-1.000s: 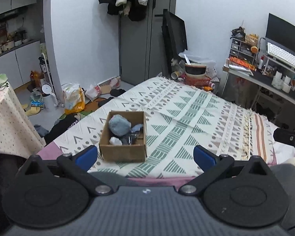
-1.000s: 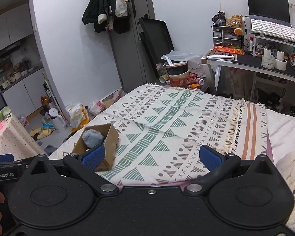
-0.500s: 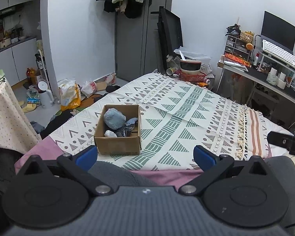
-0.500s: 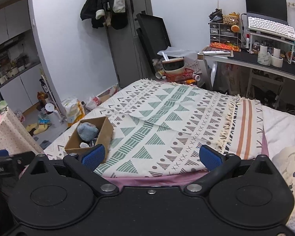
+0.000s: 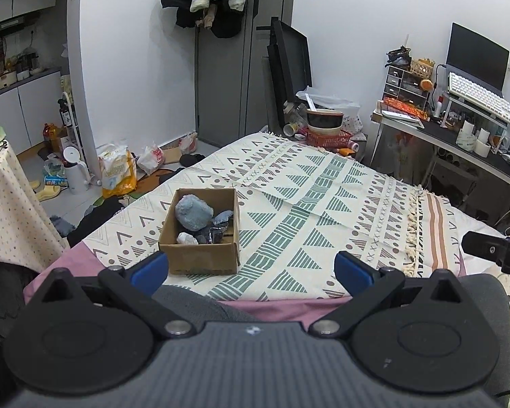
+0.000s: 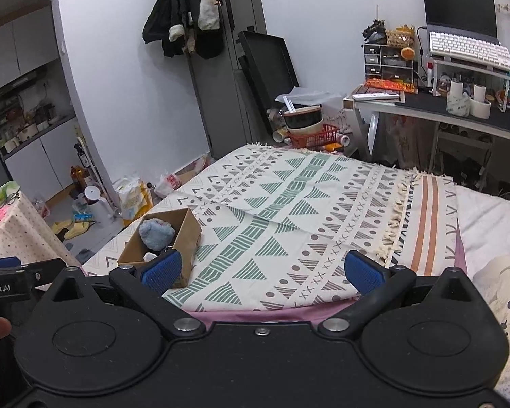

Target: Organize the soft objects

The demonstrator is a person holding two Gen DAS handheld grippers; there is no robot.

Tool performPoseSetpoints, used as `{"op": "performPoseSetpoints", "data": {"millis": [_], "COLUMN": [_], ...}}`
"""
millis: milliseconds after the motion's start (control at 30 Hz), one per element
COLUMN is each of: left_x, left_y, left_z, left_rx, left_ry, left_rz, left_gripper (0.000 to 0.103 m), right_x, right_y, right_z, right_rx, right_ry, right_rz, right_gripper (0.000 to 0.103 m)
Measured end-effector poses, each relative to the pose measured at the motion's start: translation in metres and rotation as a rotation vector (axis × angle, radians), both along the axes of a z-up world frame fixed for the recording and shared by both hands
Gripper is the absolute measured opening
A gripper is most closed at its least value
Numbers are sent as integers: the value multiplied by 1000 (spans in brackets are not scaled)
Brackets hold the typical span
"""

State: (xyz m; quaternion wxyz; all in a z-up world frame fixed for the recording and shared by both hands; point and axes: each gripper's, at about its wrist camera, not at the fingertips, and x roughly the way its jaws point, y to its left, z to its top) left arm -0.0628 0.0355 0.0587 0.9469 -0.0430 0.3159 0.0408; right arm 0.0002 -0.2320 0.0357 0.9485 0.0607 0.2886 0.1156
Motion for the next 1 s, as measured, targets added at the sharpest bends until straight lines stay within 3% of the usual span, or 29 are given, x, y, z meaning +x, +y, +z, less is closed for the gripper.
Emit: {"op": "performPoseSetpoints", "data": {"millis": [1000], "left_x": [-4], "left_y": [-3], "left_z": [3], "left_rx": [-10], "left_ry": [-3], "left_rz": [-18], "left_gripper": [103], "right_x": [2], "right_y": [-6], "right_z": [-1], "right_rx": [-2], "right_ry": [10], "right_rz": [-16], "right_gripper": [103]}}
